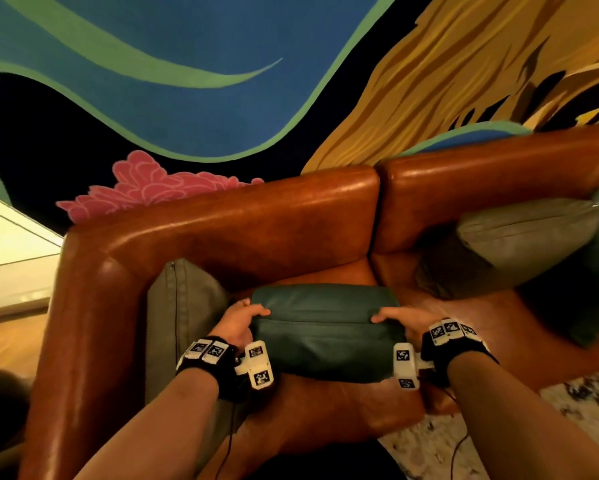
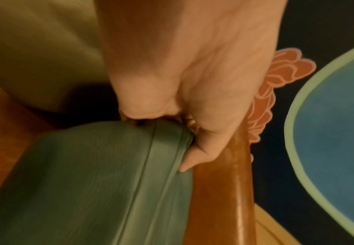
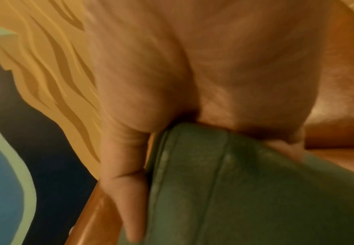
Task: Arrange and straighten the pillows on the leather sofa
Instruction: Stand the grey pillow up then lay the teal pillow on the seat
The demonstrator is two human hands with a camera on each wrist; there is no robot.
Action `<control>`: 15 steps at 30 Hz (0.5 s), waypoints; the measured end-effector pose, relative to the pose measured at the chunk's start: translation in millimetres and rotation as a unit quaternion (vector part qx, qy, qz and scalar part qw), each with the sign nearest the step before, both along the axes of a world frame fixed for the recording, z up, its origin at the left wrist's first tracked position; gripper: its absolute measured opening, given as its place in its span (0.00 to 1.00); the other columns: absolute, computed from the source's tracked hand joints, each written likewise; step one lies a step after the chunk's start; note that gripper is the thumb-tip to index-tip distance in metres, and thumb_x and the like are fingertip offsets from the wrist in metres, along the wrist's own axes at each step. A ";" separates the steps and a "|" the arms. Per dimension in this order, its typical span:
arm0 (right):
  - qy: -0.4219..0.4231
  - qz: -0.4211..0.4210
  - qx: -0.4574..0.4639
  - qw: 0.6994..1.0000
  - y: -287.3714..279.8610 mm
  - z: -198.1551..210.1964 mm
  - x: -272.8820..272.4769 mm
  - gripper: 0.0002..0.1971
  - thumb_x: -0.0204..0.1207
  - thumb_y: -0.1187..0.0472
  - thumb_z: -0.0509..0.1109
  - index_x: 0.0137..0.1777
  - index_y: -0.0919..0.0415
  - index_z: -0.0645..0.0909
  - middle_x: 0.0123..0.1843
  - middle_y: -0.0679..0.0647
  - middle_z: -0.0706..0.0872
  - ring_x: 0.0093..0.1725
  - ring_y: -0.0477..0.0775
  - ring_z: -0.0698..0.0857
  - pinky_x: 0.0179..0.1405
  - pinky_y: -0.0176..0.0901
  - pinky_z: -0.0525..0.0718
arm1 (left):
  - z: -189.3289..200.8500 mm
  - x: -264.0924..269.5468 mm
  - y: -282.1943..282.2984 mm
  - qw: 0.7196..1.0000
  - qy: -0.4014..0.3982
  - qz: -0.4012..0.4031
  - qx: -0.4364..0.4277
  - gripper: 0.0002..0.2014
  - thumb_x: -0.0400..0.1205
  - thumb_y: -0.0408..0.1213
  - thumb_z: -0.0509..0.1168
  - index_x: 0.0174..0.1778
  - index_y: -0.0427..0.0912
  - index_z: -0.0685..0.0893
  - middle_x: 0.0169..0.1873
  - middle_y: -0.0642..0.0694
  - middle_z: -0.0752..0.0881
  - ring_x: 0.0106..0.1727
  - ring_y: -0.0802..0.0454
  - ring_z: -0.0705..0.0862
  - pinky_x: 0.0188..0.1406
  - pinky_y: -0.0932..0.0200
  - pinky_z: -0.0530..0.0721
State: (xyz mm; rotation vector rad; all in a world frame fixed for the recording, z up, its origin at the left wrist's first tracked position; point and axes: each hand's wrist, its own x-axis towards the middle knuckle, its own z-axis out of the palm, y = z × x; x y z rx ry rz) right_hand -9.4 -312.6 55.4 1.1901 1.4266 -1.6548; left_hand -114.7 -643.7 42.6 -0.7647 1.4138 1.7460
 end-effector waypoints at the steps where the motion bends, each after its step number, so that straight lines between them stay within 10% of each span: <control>1: -0.007 0.009 0.009 1.000 5.3 -5.1 0.2 0.34 0.56 0.66 0.87 0.65 0.68 0.82 0.56 0.69 0.90 0.54 0.70 0.91 0.51 0.62 0.89 | -0.1 -9.6 -7.9 1.000 0.012 -0.005 0.006 0.14 0.76 0.15 0.64 0.54 0.33 0.77 0.53 0.25 0.84 0.47 0.36 0.86 0.33 0.47 0.89; 6: -0.005 -0.032 0.058 0.998 9.4 -10.4 0.2 0.35 0.51 0.60 0.92 0.59 0.69 0.85 0.53 0.67 0.92 0.50 0.68 0.92 0.40 0.55 0.91 | -7.7 -34.5 -28.1 0.990 0.094 -0.048 -0.090 0.16 0.78 0.18 0.70 0.50 0.44 0.78 0.51 0.32 0.84 0.44 0.39 0.86 0.34 0.53 0.91; 12: 0.060 -0.080 0.082 0.992 16.8 -11.5 4.7 0.16 0.71 0.72 0.75 0.59 0.70 0.84 0.51 0.69 0.89 0.49 0.68 0.87 0.49 0.57 0.85 | -30.1 -36.5 -39.9 0.873 0.221 -0.236 -0.366 0.22 0.76 0.49 0.78 0.61 0.40 0.87 0.54 0.39 0.89 0.58 0.40 0.87 0.62 0.47 0.84; 15: 0.093 -0.064 0.088 0.990 31.1 -20.1 0.5 0.14 0.71 0.78 0.72 0.55 0.68 0.84 0.43 0.63 0.90 0.40 0.62 0.88 0.36 0.49 0.89 | -43.0 -24.3 -36.2 0.906 0.193 -0.179 -0.331 0.22 0.78 0.50 0.75 0.63 0.40 0.86 0.57 0.39 0.90 0.59 0.40 0.87 0.62 0.43 0.84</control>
